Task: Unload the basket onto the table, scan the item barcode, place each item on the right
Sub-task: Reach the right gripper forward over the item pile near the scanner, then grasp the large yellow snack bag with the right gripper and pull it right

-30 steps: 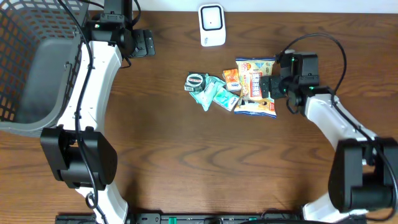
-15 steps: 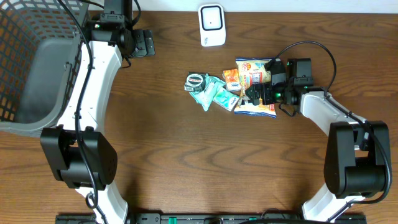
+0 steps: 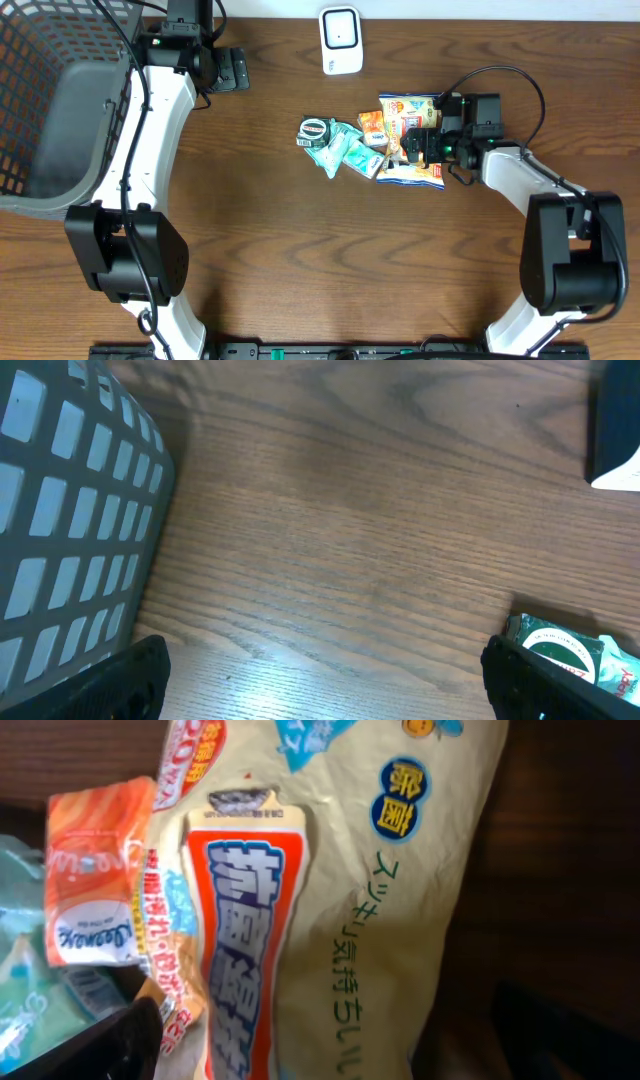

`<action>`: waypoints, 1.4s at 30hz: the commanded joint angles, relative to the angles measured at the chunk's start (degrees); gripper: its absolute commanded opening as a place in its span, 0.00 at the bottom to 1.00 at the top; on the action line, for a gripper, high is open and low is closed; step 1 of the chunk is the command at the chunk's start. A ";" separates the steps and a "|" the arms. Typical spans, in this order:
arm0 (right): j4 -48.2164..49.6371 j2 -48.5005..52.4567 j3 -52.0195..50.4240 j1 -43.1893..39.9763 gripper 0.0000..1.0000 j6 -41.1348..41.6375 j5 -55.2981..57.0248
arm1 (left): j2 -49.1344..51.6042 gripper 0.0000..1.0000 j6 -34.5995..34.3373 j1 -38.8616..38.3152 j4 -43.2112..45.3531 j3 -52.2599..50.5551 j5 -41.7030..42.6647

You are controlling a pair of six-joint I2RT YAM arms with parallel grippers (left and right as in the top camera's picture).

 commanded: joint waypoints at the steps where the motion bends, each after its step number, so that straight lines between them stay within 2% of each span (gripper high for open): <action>1: 0.02 3.61 -0.46 -0.13 0.99 2.56 -1.70 | -1.18 0.98 -0.92 0.00 -0.17 0.70 -0.52; 4: 0.02 5.44 -0.46 -0.13 0.99 4.83 -3.61 | -1.18 0.98 -0.92 0.00 -0.20 0.70 -0.52; 5: 0.02 5.84 -0.46 -0.13 0.94 5.49 -4.57 | -1.18 0.98 -0.92 0.00 -0.17 0.70 -0.55; 12: 1.42 4.83 -0.42 -0.24 0.29 5.53 -7.52 | -1.18 0.98 -0.92 0.00 -0.17 0.70 -0.55; 15: 2.43 2.95 -0.24 -0.46 0.01 8.37 -6.64 | -1.18 0.98 -0.92 0.00 -0.17 0.70 -0.55; 19: 1.99 -1.90 1.01 -0.90 0.01 9.05 -2.73 | -1.18 0.98 -0.92 0.00 -0.20 0.70 -0.55; 22: 0.13 -8.26 1.51 -0.44 0.01 7.26 7.37 | -1.18 0.98 -0.92 0.00 -0.20 0.70 -0.55; 27: -4.15 -16.04 1.53 3.19 0.01 1.14 37.11 | -1.18 0.98 -0.92 0.00 -0.20 0.70 -0.55; 32: -6.88 -15.50 1.49 7.85 0.01 -7.15 66.73 | -1.18 0.98 -0.94 0.00 -0.17 0.70 -0.55; 37: -7.78 -9.64 1.49 8.79 0.01 -14.27 76.41 | -1.18 0.98 -0.92 0.00 -0.17 0.70 -0.55; 42: -8.17 -2.40 1.49 9.66 0.03 -18.58 77.72 | -1.18 0.98 -0.92 0.00 -0.17 0.70 -0.55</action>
